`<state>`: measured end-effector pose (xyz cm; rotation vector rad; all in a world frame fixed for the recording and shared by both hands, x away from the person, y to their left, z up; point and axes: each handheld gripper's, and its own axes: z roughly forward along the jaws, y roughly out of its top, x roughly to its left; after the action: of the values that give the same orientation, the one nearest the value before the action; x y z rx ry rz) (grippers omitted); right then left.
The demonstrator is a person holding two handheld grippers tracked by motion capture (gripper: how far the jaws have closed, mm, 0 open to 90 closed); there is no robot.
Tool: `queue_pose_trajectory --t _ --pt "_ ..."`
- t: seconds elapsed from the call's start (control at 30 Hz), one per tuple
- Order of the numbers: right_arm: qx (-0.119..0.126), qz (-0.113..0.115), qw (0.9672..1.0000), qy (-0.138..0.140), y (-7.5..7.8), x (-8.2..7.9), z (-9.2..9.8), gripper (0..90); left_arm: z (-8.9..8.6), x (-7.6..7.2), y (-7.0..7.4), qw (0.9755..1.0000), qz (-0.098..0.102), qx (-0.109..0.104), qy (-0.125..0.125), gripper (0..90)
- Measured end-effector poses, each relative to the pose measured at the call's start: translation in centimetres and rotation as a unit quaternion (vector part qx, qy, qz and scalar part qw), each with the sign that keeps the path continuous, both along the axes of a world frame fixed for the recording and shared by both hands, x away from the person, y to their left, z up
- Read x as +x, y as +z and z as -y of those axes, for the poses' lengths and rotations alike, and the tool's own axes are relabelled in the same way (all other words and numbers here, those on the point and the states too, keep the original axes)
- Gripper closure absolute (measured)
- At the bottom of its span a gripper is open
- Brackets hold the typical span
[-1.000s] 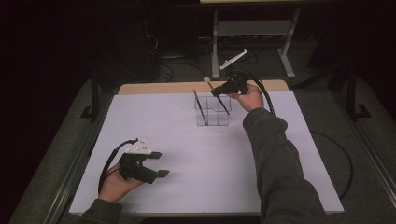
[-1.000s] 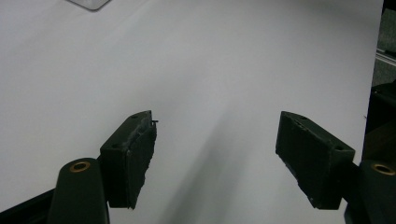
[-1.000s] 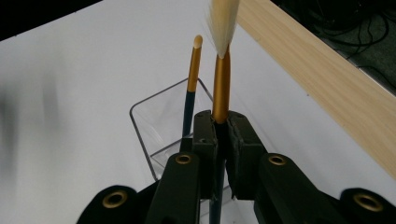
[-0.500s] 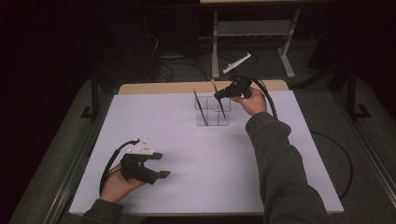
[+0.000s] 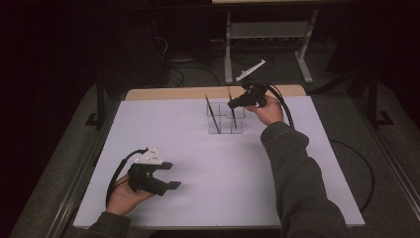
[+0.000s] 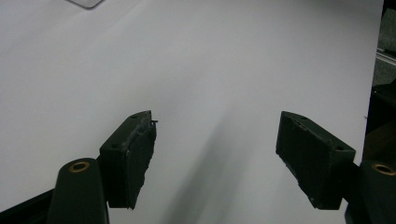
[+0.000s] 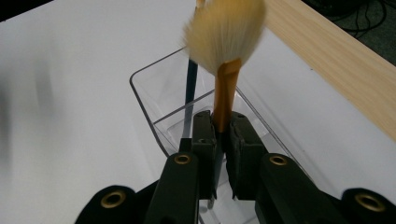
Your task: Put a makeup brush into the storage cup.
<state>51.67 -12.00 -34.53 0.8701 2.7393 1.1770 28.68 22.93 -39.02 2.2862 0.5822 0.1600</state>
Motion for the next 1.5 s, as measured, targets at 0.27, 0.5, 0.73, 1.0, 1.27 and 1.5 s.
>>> queue_pose_trajectory --t 0.27,0.5,0.73,1.0,1.27,1.5 --pt "-0.007 -0.001 0.9999 -0.009 0.0 -0.6 0.4 74.5 0.2 0.0 -0.3 1.0000 -0.002 0.003 -0.001 26.8" --pt "0.005 0.001 0.9999 -0.014 0.3 -1.7 1.3 71.0 0.2 -0.1 -0.3 1.0000 -0.005 0.000 0.004 26.3" --pt "0.014 0.008 0.9997 -0.015 0.4 -2.7 2.3 66.8 -0.2 -0.1 -0.3 0.9999 -0.007 -0.003 0.013 25.4" --pt "0.018 0.014 0.9995 -0.021 0.1 -3.6 3.2 61.8 -0.5 -0.2 -0.3 0.9998 -0.004 -0.005 0.019 24.8" --pt "0.024 0.014 0.9993 -0.026 0.1 -4.6 3.8 58.2 -1.0 -0.1 -0.3 0.9995 -0.001 -0.012 0.028 24.2" --pt "0.027 0.018 0.9989 -0.033 -0.1 -5.4 4.6 56.0 -1.1 -0.1 -0.2 0.9993 -0.001 -0.014 0.034 23.8"
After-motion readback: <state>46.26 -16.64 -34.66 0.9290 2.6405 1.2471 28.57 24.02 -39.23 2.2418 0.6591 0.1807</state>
